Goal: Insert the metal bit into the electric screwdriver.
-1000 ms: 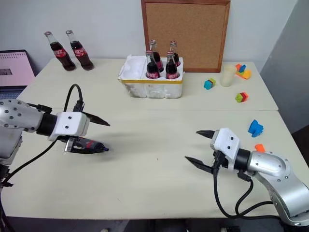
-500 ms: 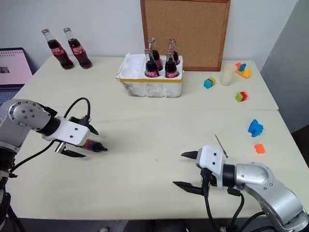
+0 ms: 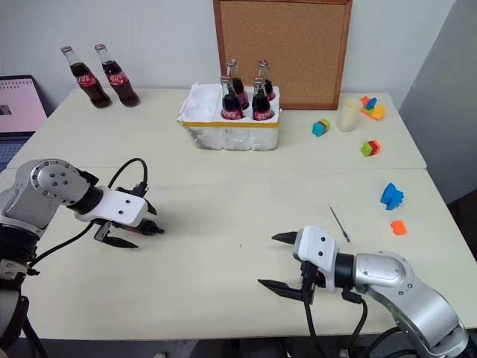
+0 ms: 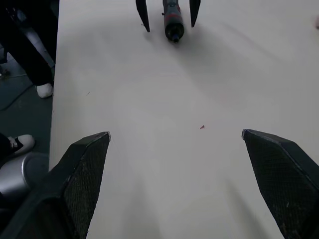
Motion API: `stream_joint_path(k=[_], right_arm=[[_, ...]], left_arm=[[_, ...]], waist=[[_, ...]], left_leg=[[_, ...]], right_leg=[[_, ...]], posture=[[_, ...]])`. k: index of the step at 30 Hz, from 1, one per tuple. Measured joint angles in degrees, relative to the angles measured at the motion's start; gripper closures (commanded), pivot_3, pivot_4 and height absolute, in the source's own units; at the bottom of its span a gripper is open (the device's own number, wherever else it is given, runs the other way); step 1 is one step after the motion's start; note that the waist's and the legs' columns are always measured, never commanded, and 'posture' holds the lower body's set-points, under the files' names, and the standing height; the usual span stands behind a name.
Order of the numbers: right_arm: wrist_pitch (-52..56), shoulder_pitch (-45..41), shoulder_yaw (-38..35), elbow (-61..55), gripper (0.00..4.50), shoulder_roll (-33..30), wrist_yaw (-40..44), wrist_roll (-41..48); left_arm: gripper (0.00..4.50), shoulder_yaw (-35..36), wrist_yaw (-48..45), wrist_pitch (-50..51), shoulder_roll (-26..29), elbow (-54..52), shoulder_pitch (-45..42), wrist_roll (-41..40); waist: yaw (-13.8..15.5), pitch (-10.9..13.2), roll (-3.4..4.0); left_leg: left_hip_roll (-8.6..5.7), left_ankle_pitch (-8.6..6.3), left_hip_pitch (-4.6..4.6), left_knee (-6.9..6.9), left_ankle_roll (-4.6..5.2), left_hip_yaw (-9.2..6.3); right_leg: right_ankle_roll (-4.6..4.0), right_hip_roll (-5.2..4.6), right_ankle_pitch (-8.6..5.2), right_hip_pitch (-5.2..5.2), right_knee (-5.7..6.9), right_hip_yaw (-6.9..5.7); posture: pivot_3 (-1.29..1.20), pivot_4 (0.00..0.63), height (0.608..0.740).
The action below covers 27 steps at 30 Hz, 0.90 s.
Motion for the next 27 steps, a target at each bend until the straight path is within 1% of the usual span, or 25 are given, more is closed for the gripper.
stream_joint_path(k=[1, 3, 5, 7, 8, 11, 12, 13, 14, 19, 23, 25, 27], right_arm=[[0.28, -0.07, 0.0, -0.14, 0.0, -0.01, -0.02, 0.17], [0.83, -0.23, 0.0, -0.38, 0.0, -0.15, -0.03, 0.72], [1.18, -0.43, -0.03, -0.77, 0.0, -0.56, -0.07, 1.04], [1.81, -1.27, -0.05, -1.2, 0.0, -0.8, -0.1, 1.15], [2.12, -1.76, -0.14, -1.41, 0.0, -0.88, -0.13, 1.16], [2.67, -2.26, -0.15, -1.64, 0.0, -0.99, -0.21, 1.26], [2.83, -2.4, -0.15, -1.65, 0.0, -0.99, -0.24, 1.3], [3.0, -2.52, -0.15, -1.66, 0.0, -0.99, -0.27, 1.34], [3.22, -2.62, -0.16, -1.66, 0.0, -0.99, -0.4, 1.49], [3.44, -3.15, -0.2, -1.67, 0.0, -1.12, -0.69, 1.94], [3.68, -4.01, -1.3, -1.79, 0.0, -1.52, -0.71, 2.96], [3.93, -4.0, -2.45, -2.12, 0.0, -2.07, -0.69, 3.59], [4.18, -3.88, -3.41, -2.27, 0.0, -2.56, -0.63, 4.34]], left_arm=[[0.41, 0.0, 0.16, 0.56, -0.03, -0.28, 0.47, 0.0], [0.9, 0.0, 0.49, 1.05, -0.13, -0.88, 1.35, 0.02], [1.28, 0.0, 0.94, 1.0, -0.14, -1.29, 1.73, 0.21], [1.8, 0.01, 1.85, 0.67, -0.14, -1.77, 2.28, 0.62], [1.92, 0.0, 2.17, 0.54, -0.31, -1.83, 2.39, 0.89], [2.56, 0.0, 3.34, -0.86, -0.42, -1.84, 2.55, 1.76], [2.62, 0.0, 3.63, -1.58, -0.42, -1.77, 2.56, 2.02], [2.83, 0.0, 3.79, -2.16, -0.42, -1.69, 2.56, 2.27], [2.89, 0.0, 3.96, -2.78, -0.42, -1.51, 2.56, 2.42], [2.89, 0.05, 4.1, -3.31, -0.7, 0.09, 2.17, 1.9], [2.9, 0.75, 1.52, 2.21, -2.95, 0.13, 1.51, -2.14], [2.9, 2.16, -0.24, 8.15, -4.83, -2.15, 0.93, -6.55], [2.9, 2.97, -0.99, 11.98, -5.78, -4.0, 0.23, -9.17]], waist=[[0.0, 0.0, 0.0], [0.0, 0.0, 0.0], [0.02, 0.0, 0.0], [-0.06, 0.0, 0.0], [-0.09, 0.0, 0.0], [-0.07, -0.01, -0.01], [-0.09, -0.01, -0.01], [-0.1, -0.01, -0.01], [-0.09, -0.01, -0.01], [-0.11, -0.02, -0.01], [0.01, -0.02, -0.01], [0.18, -0.02, -0.02], [0.33, -0.02, -0.03]], left_leg=[[0.0, 0.0, 0.0, 0.0, 0.0, 0.0], [0.01, 0.0, -0.01, 0.0, 0.0, -0.01], [0.0, 0.0, 0.0, 0.0, 0.0, 0.0], [0.0, 0.0, 0.03, 0.0, 0.0, 0.02], [0.0, 0.0, 0.03, 0.0, 0.0, 0.02], [0.01, 0.0, 0.04, 0.0, 0.0, -0.01], [0.01, 0.0, 0.04, 0.0, 0.0, 0.0], [0.01, 0.0, 0.04, 0.0, 0.0, 0.01], [0.01, 0.0, 0.05, 0.0, 0.0, 0.01], [0.01, 0.0, 0.11, 0.01, 0.01, 0.02], [0.0, 0.01, 0.04, 0.05, 0.0, -0.02], [0.0, 0.01, -0.05, 0.09, 0.0, -0.09], [-0.01, 0.01, -0.12, 0.12, 0.0, -0.16]], right_leg=[[0.0, 0.0, 0.0, 0.0, 0.0, 0.0], [0.0, 0.0, 0.0, 0.0, -0.01, 0.01], [0.0, -0.01, 0.0, 0.0, -0.01, 0.01], [0.0, -0.01, 0.0, 0.0, 0.02, 0.05], [0.0, -0.01, 0.0, 0.0, 0.03, 0.05], [0.0, -0.01, 0.0, 0.0, 0.03, 0.01], [0.0, -0.01, 0.0, 0.0, 0.03, 0.02], [0.0, -0.01, 0.0, 0.0, 0.03, 0.02], [0.0, -0.01, 0.0, 0.0, 0.03, 0.02], [-0.01, -0.01, 0.01, 0.02, 0.11, 0.03], [-0.01, 0.0, 0.01, 0.03, 0.11, -0.04], [-0.01, -0.01, 0.01, 0.02, 0.05, -0.1], [0.0, -0.01, 0.01, 0.03, 0.03, -0.15]], posture=[[0.0, 0.15, 0.74], [0.0, 0.15, 0.74], [0.0, 0.15, 0.74], [0.0, 0.15, 0.74], [0.0, 0.15, 0.74], [0.0, 0.15, 0.74], [0.0, 0.15, 0.74], [0.0, 0.15, 0.74], [0.0, 0.15, 0.74], [0.0, 0.15, 0.74], [0.0, 0.15, 0.74], [0.0, 0.15, 0.74], [0.0, 0.15, 0.74]])
